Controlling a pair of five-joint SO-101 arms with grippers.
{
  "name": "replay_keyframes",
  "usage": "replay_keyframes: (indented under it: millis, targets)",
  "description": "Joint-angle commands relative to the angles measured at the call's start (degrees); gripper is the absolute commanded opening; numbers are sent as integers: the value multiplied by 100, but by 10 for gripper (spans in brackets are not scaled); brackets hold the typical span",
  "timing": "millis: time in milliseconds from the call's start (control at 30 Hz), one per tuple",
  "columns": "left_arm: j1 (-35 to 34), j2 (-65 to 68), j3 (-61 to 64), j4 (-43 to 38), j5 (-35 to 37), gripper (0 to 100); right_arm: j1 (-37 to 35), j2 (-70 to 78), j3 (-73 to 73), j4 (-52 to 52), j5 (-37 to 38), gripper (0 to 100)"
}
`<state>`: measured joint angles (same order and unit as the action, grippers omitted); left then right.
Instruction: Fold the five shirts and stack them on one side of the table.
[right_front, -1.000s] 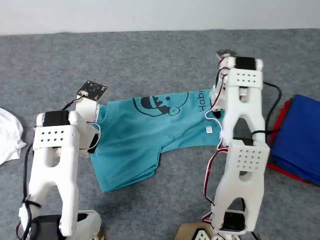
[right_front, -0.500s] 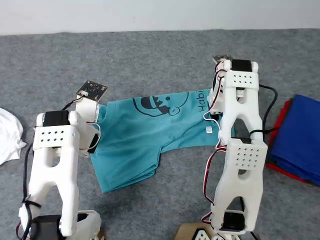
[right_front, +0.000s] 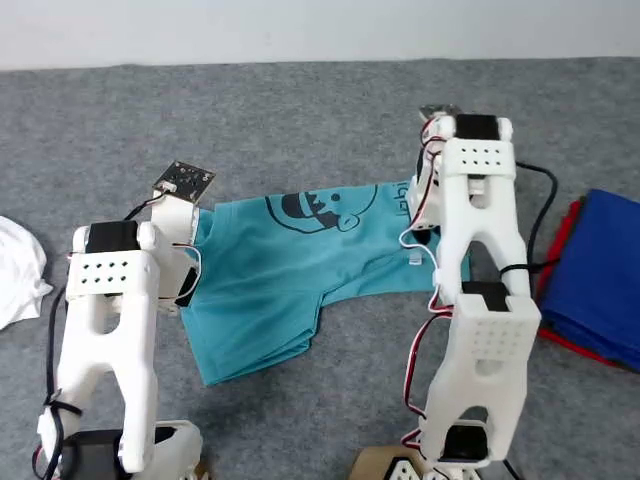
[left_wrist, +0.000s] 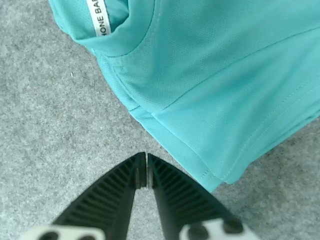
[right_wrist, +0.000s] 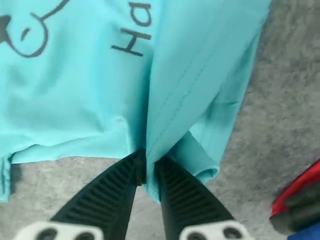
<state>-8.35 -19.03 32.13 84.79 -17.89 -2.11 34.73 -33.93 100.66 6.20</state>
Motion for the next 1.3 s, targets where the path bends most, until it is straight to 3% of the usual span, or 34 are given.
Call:
replay_keyframes:
  millis: [0, 300, 433, 567, 967, 1267]
  targets:
    - [-18, -158, -48, -105, 0, 7, -189, -620, 149, 233, -158, 10]
    - [-18, -158, -57, -105, 0, 7, -936, -1868, 545, 224, -158, 10]
    - [-18, -158, -57, -105, 0, 7, -945, -1877, 536, 163, -185, 10]
    - [-18, -158, -57, -105, -9, 6, -602, -1297, 536, 119, -510, 10]
    - [-18, -211, -57, -79, -9, 6, 611, 127, 114, 13, -536, 10]
    - [-18, -211, -57, -79, -9, 6, 708, 549, -334, -303, -527, 10]
